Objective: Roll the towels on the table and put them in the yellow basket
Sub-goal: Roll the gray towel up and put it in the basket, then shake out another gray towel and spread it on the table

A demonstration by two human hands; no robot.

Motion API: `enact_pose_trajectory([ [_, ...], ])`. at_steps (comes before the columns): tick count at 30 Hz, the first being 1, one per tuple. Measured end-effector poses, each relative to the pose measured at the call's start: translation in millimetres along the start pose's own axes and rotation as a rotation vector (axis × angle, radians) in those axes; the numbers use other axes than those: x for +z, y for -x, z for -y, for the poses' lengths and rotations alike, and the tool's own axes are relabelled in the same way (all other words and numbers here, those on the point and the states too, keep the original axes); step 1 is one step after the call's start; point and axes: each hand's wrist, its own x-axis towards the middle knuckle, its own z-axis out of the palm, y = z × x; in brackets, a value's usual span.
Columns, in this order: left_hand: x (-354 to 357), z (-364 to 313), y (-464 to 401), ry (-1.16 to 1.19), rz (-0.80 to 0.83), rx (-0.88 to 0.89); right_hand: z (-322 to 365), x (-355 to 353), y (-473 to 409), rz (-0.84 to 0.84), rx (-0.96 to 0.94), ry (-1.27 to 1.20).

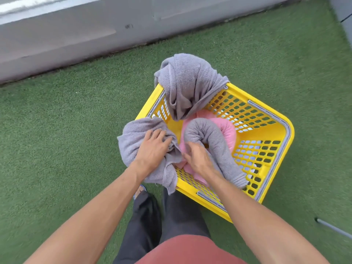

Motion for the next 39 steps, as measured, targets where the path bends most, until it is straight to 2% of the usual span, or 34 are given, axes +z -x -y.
enact_pose_trajectory([
  [3,10.0,4.4,0.2,0.034,-0.039,-0.019,15.6,25.7,-20.8,-0.002,0.076,-0.108],
  [6,18.5,5.8,3.6,0.042,-0.111,-0.009,14.5,49.8,-31.4,-0.027,0.115,-0.107],
  [10,20.2,3.9,4.0,0.074,-0.173,-0.011,8.5,65.1,-35.8,-0.159,0.155,-0.144],
  [14,11.6,3.5,7.8,0.122,-0.172,-0.010,17.4,41.6,-18.7,-0.231,0.028,-0.303],
  [19,-27.4,-2.0,14.9,0.298,-0.191,0.018,45.3,-20.4,20.3,-0.167,-0.169,-0.473],
  [21,-47.4,2.3,20.5,0.371,-0.253,0.045,53.9,-47.6,41.1,-0.151,-0.242,-0.518],
  [23,-65.3,9.8,29.6,0.451,-0.307,0.083,64.3,-69.7,65.4,-0.178,-0.276,-0.533],
  [26,-92.9,14.8,51.4,0.622,-0.300,0.120,79.2,-85.6,100.7,-0.261,-0.321,-0.530],
  [32,-130.9,-4.4,112.2,0.702,-0.440,0.239,119.3,-75.4,180.9,-0.410,-0.412,-0.449],
  [39,-144.8,-9.8,229.9,0.711,-0.623,0.298,170.7,-34.5,300.6,-0.660,-0.473,-0.351],
])
